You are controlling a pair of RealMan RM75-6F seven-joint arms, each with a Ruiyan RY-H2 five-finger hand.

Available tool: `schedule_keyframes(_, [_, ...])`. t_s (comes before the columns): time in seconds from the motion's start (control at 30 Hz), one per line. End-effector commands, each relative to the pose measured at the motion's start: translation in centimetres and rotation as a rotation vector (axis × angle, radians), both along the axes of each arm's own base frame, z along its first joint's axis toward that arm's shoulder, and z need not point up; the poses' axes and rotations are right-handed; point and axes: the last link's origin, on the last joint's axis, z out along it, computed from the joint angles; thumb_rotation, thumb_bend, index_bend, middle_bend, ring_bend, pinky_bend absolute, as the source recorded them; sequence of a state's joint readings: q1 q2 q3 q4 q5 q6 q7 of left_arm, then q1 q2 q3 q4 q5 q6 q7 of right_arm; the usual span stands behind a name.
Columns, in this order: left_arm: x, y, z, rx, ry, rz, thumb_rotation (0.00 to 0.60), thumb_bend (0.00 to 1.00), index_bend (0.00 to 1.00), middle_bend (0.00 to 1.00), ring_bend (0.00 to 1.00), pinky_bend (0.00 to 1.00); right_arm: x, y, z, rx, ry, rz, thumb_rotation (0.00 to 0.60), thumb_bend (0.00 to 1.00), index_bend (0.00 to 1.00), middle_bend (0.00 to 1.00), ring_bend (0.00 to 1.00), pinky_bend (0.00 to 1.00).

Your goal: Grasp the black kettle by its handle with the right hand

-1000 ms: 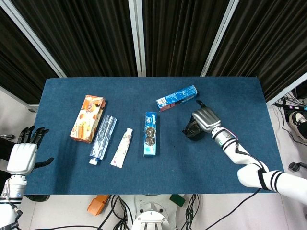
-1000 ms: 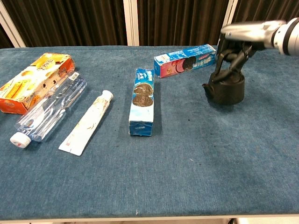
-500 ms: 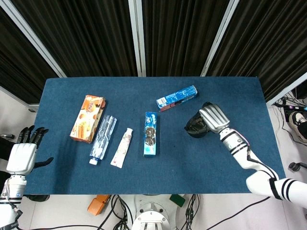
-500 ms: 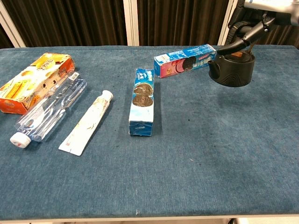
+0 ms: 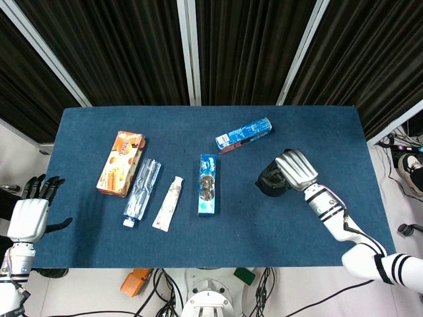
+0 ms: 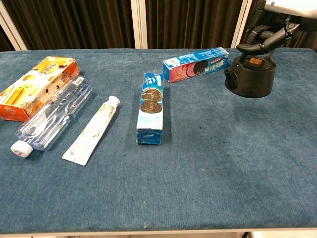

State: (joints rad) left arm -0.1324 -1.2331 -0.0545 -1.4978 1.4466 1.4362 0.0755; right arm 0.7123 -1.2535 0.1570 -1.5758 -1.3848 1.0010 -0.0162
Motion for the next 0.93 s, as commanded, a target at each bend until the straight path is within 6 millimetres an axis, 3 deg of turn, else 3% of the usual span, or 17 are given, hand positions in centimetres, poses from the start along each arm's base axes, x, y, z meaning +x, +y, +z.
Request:
schedule_keyframes(0.03, [0.0, 0.0, -0.1, -0.001, -0.002, 0.000, 0.600, 0.05, 0.15, 0.11, 0.00, 0.00, 0.0, 0.2, -0.6, -0.014, 0.042, 0.031, 0.441, 0.51, 1.00, 1.00, 1.00, 0.63])
schedule_keyframes(0.63, [-0.2, 0.3, -0.5, -0.004, -0.016, -0.004, 0.600, 0.05, 0.15, 0.11, 0.00, 0.00, 1.8, -0.8, -3.8, -0.044, 0.298, 0.172, 0.446, 0.54, 1.00, 1.00, 1.00, 0.65])
schedule_keyframes(0.93, [-0.3, 0.3, -0.6, -0.003, -0.016, -0.002, 0.600, 0.05, 0.15, 0.11, 0.00, 0.00, 2.2, -0.9, -4.4, -0.053, 0.316, 0.173, 0.446, 0.54, 1.00, 1.00, 1.00, 0.65])
